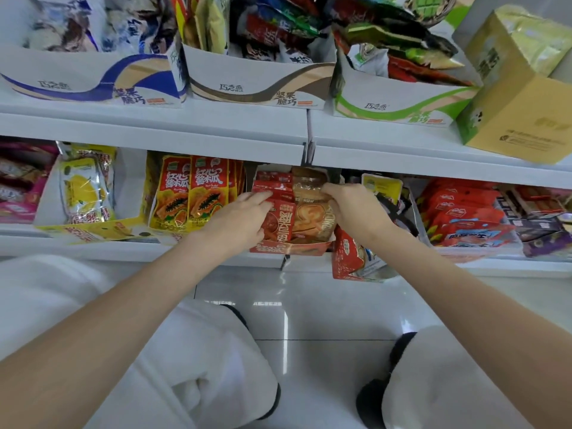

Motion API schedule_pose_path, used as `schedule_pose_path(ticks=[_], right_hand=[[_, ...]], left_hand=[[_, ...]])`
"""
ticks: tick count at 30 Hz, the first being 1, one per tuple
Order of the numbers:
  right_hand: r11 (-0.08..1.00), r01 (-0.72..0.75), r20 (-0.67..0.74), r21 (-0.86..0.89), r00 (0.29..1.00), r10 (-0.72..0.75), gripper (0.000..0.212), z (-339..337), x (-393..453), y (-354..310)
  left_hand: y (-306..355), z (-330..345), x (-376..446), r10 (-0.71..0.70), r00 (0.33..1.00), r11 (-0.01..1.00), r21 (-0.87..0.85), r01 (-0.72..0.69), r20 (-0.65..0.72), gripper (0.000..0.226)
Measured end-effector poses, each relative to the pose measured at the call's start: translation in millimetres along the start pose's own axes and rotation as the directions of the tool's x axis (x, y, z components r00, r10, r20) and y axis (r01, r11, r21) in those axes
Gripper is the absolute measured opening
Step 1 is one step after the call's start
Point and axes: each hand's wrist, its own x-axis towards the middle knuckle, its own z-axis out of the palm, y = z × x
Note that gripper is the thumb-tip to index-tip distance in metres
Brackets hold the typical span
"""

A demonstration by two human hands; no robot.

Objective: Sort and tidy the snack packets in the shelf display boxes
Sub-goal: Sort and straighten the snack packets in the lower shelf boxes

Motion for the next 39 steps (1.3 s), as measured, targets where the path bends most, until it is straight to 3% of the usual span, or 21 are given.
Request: schedule_pose_path(ticks=[4, 7, 11, 14, 16, 19, 21, 23, 25, 27, 31, 35, 39], right_hand=[[0.989, -0.103, 0.057, -0.108, 0.992, 0.109, 0.052, 3.7, 7.8, -11.5], [0.967, -0.144, 0.161, -0.208, 0.970, 0.180, 0.046, 13.2, 14.1, -22.6], [0.970, -0.148, 0.239, -0.194, 0.952, 0.193, 0.042, 25.0, 18.5, -31.8], [0.980, -0.150, 0.178, -0.132, 0.969, 0.173, 0.051, 21.3, 5.8, -30.8], [0.992, -0.109, 0.061, -0.065, 0.992, 0.113, 0.055, 13.5, -13.1, -17.7], [0.998, -0.071, -0.048, -0.001, 0.996, 0.070, 0.043, -9.9, -33.8, 18.0], [0.981, -0.193, 0.037, 0.032, 0.981, 0.192, 0.032, -22.9, -39.1, 42.8], [0.946, -0.324, 0.223, 0.033, 0.925, 0.309, 0.024, -26.5, -43.8, 55.8], [0.917, -0.398, 0.339, -0.011, 0.861, 0.378, 0.029, -17.6, -50.8, 58.6], [0.889, -0.458, 0.322, 0.008, 0.843, 0.431, 0.035, -2.7, -55.7, 57.6], [0.827, -0.548, 0.268, 0.122, 0.821, 0.504, 0.040, 25.0, -59.2, 46.5], [0.796, -0.499, 0.064, 0.342, 0.858, 0.510, 0.033, 16.2, -65.7, 52.2], [0.732, -0.463, 0.049, 0.500, 0.859, 0.510, 0.020, -15.2, -73.1, 71.2]], left_hand=[[-0.2, 1.7, 2.9, -0.014, 0.999, 1.000, -0.001, 0.014, 0.043, 0.060], [0.9, 0.5, 6.0, -0.030, 0.997, 1.000, 0.003, 0.030, 0.073, 0.059], [1.4, 0.2, 7.7, -0.028, 0.995, 1.000, 0.015, 0.026, 0.092, 0.060], [1.7, 1.0, 8.2, -0.037, 0.995, 0.999, 0.032, 0.035, 0.092, 0.060], [3.0, 0.5, 8.7, -0.039, 0.995, 0.998, 0.044, 0.035, 0.092, 0.059], [4.3, 0.7, 9.4, -0.037, 0.994, 0.996, 0.080, 0.029, 0.101, 0.058], [8.3, 0.1, 8.7, -0.049, 0.993, 0.995, 0.098, 0.038, 0.111, 0.057], [16.0, -3.2, 7.6, -0.044, 0.997, 0.994, 0.102, 0.036, 0.070, 0.054], [29.6, -6.8, 5.3, 0.008, 1.000, 0.997, 0.075, -0.009, 0.001, 0.057], [46.4, -8.7, 3.0, 0.107, 0.994, 0.994, 0.009, -0.106, -0.014, 0.064], [69.7, -0.3, 5.3, 0.268, 0.958, 0.963, -0.031, -0.266, 0.106, 0.073], [78.3, 5.2, 17.6, 0.304, 0.934, 0.952, -0.021, -0.306, 0.187, 0.069], [87.2, 12.6, 26.2, 0.336, 0.910, 0.939, -0.009, -0.344, 0.242, 0.063]])
